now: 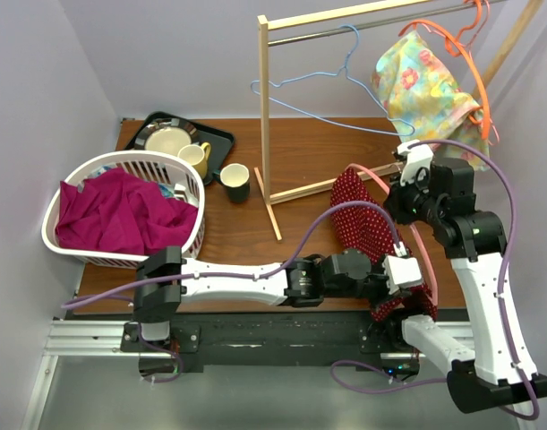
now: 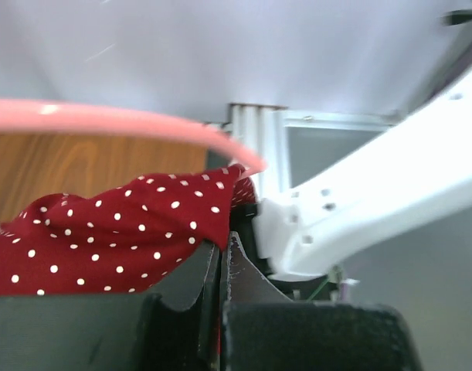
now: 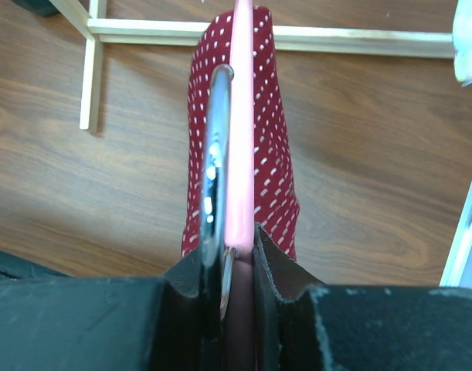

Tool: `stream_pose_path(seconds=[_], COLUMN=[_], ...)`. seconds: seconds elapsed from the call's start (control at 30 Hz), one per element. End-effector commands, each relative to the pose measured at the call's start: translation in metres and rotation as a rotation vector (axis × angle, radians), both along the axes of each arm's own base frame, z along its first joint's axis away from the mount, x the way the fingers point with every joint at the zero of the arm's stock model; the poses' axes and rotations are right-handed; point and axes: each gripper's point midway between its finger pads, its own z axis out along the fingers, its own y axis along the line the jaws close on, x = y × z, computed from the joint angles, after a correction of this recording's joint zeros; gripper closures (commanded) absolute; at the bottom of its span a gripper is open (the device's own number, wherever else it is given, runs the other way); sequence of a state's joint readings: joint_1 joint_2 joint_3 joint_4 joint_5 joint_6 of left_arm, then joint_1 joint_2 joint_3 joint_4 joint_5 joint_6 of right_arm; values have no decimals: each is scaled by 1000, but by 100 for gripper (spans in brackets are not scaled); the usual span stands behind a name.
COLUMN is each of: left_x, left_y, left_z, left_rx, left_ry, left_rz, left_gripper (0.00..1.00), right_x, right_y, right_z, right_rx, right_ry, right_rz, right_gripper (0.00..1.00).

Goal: Place the skirt on the hanger
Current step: Place skirt on hanger

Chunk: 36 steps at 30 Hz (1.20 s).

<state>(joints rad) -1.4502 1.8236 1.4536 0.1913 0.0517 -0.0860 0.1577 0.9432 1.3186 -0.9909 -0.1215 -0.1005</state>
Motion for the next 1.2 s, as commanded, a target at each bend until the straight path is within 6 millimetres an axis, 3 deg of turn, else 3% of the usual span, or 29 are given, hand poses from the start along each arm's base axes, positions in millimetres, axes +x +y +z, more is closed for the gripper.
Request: stream_pose_path(seconds=[0.0,0.1,0.23,0.4,0.47,0.53,0.57,0.6,0.63,0.67,0.73,0.77,0.8,0.83,0.87,0.9,0.93,0.97,1.0,1.07,1.1,1.17], left_x=[-52,-62,-88,-93,-99,-92,-87,-77,-74,-71,-51,-42,-17,-2,11,41,57,71,96,115,128,136], left_y=[9,15,19,26,28,29,28,28,28,29,37,47,60,70,87,110,125,143,168,192,208,224], left_z=[68,40,29,2,4,-2,-5,-10,-10,-9,-1,-11,10,14,-2,23,24,9,22,12,16,10], left_rx=[-122,-41,-4,89,81,97,106,119,118,113,96,119,73,60,85,18,5,28,-2,23,28,79], left_ry=[15,42,77,71,86,85,76,69,68,66,51,47,32,33,46,70,84,96,88,81,57,36], left_rz=[-233,-279,-362,-377,-407,-359,-331,-286,-270,-255,-163,-128,-30,24,67,144,193,244,317,377,416,446], left_gripper=[100,100,100,100,100,100,95,81,57,46,34,33,32,29,28,28,21,18,18,16,16,16], right_x=[24,26,31,33,34,34,34,32,31,29,25,24,22,21,18,17,15,12,9,0,-8,-17], right_y=[-3,-4,-5,-9,-11,-7,-6,-3,-2,3,3,2,1,-1,-2,-3,-4,-4,0,5,17,23], right_z=[35,44,45,51,51,49,49,49,48,47,49,48,48,49,48,48,48,45,43,38,34,28], right_rx=[22,24,24,18,16,26,31,35,37,46,25,13,-14,-30,-46,-71,-81,-91,-101,-119,-95,-101], right_ry=[-154,-174,-175,-191,-190,-182,-180,-178,-175,-167,-180,-173,-180,-183,-181,-186,-188,-173,-173,-161,-152,-149], right_rz=[-37,-42,-49,-62,-68,-49,-43,-28,-17,11,41,48,65,70,80,95,105,115,159,231,316,385], right_gripper=[100,100,100,100,100,100,100,100,100,100,100,100,100,100,100,100,100,100,100,100,100,100])
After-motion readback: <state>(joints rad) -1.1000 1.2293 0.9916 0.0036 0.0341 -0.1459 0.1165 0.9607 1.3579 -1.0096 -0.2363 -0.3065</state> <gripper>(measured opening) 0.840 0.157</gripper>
